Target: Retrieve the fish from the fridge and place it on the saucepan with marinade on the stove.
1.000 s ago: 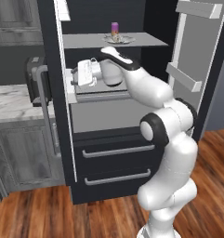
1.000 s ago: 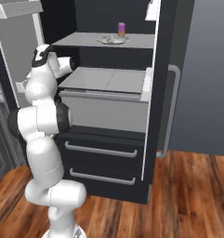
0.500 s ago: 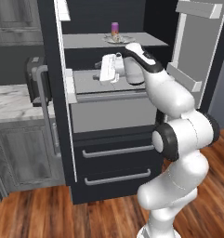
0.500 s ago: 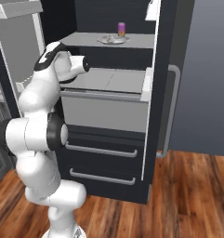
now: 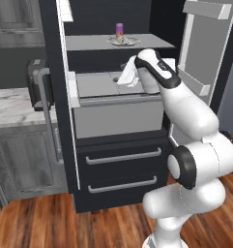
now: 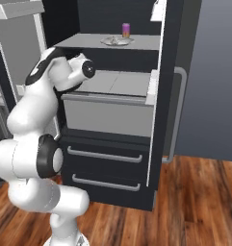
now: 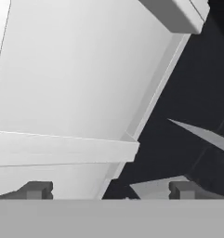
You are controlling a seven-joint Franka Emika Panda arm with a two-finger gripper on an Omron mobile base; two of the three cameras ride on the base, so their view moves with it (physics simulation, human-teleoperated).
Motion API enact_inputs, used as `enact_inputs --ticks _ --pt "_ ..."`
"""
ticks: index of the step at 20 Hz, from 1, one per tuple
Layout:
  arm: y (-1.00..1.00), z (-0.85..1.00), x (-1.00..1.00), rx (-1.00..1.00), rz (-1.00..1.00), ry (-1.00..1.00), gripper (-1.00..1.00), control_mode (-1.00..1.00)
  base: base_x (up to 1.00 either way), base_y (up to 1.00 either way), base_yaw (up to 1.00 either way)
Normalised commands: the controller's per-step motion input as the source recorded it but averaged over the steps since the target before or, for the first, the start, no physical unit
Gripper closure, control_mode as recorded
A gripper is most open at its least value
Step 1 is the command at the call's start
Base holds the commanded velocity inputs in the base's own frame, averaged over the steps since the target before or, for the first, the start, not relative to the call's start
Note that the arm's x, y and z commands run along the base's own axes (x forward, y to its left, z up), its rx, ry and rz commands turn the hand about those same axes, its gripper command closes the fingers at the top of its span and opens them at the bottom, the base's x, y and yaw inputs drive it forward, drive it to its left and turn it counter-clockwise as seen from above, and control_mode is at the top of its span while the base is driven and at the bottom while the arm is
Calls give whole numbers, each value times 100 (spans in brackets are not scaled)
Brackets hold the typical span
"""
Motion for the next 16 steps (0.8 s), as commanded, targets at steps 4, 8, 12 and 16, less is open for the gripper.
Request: enact_inputs --ticks 4,8,12,16 --pt "-67 16 -28 -3 -41 0 -100 -100 0 0 0" --pt "-58 11 -36 -2 -42 0 -100 -100 0 0 0" --pt "-47 1 -53 0 -43 0 -100 -100 0 0 0" --pt "-34 10 -48 0 -44 1 -100 -100 0 0 0"
